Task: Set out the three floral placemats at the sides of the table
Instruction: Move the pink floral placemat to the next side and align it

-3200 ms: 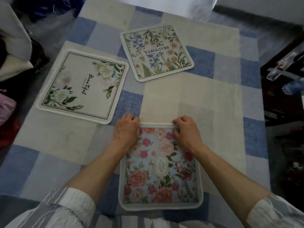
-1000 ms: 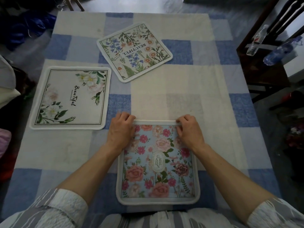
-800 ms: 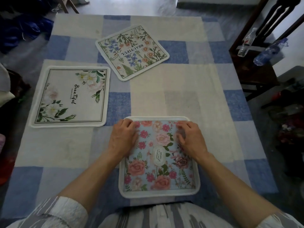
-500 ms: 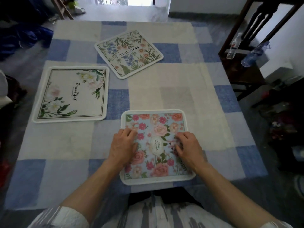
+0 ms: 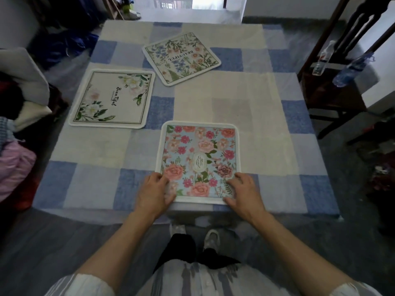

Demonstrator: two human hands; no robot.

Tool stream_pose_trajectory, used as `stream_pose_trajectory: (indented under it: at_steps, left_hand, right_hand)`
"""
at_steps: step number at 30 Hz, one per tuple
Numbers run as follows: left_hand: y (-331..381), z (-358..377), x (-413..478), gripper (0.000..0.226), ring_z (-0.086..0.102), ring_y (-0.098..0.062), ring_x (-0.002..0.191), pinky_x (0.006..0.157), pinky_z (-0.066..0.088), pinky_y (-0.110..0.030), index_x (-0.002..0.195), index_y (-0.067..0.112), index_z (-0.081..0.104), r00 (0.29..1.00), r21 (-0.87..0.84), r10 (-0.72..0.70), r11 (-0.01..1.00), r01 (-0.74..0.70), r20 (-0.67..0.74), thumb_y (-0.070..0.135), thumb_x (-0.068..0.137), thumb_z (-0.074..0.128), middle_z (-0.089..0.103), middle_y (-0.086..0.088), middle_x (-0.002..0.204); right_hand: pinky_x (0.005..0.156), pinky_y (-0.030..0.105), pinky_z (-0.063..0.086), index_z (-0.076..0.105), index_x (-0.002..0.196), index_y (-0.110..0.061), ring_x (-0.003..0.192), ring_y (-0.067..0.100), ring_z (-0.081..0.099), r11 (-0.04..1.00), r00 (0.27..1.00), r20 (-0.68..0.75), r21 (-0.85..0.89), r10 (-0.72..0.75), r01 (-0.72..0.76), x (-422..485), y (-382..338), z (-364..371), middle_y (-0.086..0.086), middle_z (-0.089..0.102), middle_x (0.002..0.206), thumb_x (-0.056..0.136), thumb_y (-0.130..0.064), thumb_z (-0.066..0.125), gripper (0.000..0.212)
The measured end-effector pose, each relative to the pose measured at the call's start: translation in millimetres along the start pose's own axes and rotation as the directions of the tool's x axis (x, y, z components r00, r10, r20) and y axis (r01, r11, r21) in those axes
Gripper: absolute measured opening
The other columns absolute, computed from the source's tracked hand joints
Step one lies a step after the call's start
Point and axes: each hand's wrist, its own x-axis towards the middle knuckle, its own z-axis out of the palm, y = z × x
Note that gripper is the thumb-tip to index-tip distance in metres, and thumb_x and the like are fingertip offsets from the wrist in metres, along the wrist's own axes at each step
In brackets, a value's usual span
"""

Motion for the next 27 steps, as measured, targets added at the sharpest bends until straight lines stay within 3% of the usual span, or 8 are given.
stream_pose_trajectory:
  at_steps: [3, 7, 12, 18, 27]
  left_hand:
    - [-0.6, 2.5, -6.6, 0.065, 0.043, -0.031, 0.120, 0.104, 0.040, -0.042, 0.123, 0.019, 0.057, 0.998, 0.049, -0.045, 0.998, 0.043, 0.038, 0.052, 0.070, 0.076, 0.048, -0.011, 0.133]
    - [0.0, 3.3, -4.2, 0.082, 0.031, -0.033, 0.135, 0.112, 0.034, -0.045, 0.134, 0.026, 0.048, 0.993, 0.017, -0.092, 0.996, 0.091, 0.072, 0.059, 0.064, 0.079, 0.034, -0.012, 0.150]
    - [-1.4, 5.9, -6.2, 0.088, 0.030, -0.031, 0.133, 0.109, 0.036, -0.045, 0.133, 0.026, 0.047, 0.998, -0.028, -0.056, 0.998, 0.057, 0.038, 0.055, 0.059, 0.084, 0.036, -0.010, 0.147]
    - [1.7, 13.1, -9.5, 0.075, 0.038, -0.032, 0.121, 0.101, 0.037, -0.039, 0.118, 0.014, 0.062, 0.999, -0.116, -0.018, 0.993, 0.012, -0.052, 0.041, 0.054, 0.090, 0.050, -0.012, 0.133]
    - [-20.3, 8.2, -11.6, 0.074, 0.040, -0.029, 0.124, 0.104, 0.042, -0.040, 0.119, 0.016, 0.060, 0.998, -0.184, -0.052, 0.982, 0.045, -0.037, 0.037, 0.055, 0.091, 0.046, -0.012, 0.135]
  right_hand:
    - [0.116, 0.041, 0.025, 0.045, 0.140, -0.021, 0.138, 0.032, 0.026, 0.998, 0.997, 0.071, -0.057, 0.028, -0.024, -10.6, -1.6, 6.4, 0.014, 0.032, 0.151, 0.077, -0.043, 0.075, 0.073]
    - [0.117, 0.041, 0.022, 0.041, 0.142, -0.021, 0.140, 0.031, 0.021, 0.997, 0.997, 0.065, -0.064, 0.046, -0.042, -12.1, -4.2, 9.5, 0.013, 0.027, 0.153, 0.078, -0.038, 0.076, 0.075]
    - [0.116, 0.041, 0.023, 0.042, 0.141, -0.020, 0.140, 0.029, 0.020, 0.997, 0.997, 0.049, -0.053, 0.054, -0.051, -10.2, -7.8, 11.5, 0.011, 0.028, 0.153, 0.076, -0.035, 0.077, 0.076]
    - [0.117, 0.041, 0.022, 0.044, 0.141, -0.018, 0.141, 0.029, 0.021, 0.998, 0.997, 0.042, 0.002, 0.063, -0.063, -10.0, 0.5, 5.1, 0.012, 0.028, 0.153, 0.075, -0.029, 0.077, 0.074]
    - [0.115, 0.038, 0.024, 0.052, 0.135, -0.019, 0.136, 0.026, 0.025, 0.997, 0.997, -0.002, 0.027, 0.075, -0.075, -12.8, -14.0, 8.9, 0.009, 0.038, 0.146, 0.070, -0.029, 0.080, 0.071]
